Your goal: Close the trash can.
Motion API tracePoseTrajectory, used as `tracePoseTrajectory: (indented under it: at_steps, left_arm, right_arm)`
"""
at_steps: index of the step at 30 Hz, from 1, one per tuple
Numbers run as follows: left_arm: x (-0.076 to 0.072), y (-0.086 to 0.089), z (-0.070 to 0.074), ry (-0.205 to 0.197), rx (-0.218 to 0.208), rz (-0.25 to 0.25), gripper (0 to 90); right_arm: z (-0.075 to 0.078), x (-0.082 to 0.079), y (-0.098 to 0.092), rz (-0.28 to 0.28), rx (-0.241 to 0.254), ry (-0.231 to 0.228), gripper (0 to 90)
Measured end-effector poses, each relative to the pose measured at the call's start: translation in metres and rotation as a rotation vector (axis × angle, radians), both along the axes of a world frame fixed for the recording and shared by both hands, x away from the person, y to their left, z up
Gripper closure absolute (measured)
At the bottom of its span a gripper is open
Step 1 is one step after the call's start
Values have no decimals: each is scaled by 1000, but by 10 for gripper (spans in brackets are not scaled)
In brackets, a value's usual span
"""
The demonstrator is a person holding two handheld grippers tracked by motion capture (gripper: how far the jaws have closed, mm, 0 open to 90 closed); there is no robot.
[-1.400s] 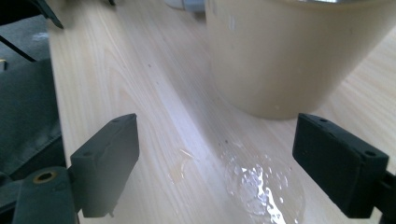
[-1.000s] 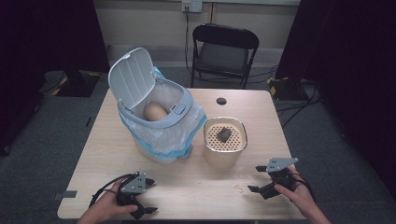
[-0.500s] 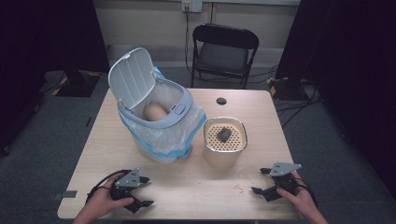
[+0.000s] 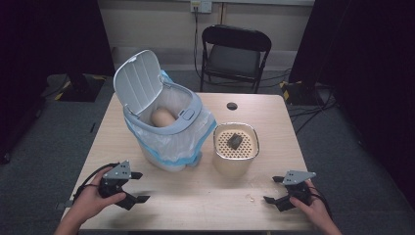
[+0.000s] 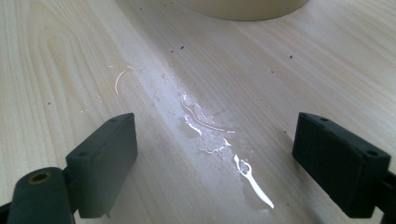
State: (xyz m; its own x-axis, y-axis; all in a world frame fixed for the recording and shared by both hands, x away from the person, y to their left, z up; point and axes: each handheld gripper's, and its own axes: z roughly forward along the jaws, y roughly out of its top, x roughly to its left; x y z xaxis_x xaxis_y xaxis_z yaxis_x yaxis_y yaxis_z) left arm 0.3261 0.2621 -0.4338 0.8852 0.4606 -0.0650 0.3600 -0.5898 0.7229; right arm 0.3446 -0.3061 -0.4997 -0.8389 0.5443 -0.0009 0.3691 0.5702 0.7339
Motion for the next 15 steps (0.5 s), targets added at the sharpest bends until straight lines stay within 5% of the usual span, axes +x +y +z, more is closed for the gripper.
tracePoseTrajectory:
  at_steps: [7,15]
  left_arm:
    - [5,18,28,-1,-7,56,159]
    - [17,38,79,-13,-37,124,159]
  right_arm:
    - [0,0,0,-1,0,2,133]
    - [0,0,0,0,0,1,133]
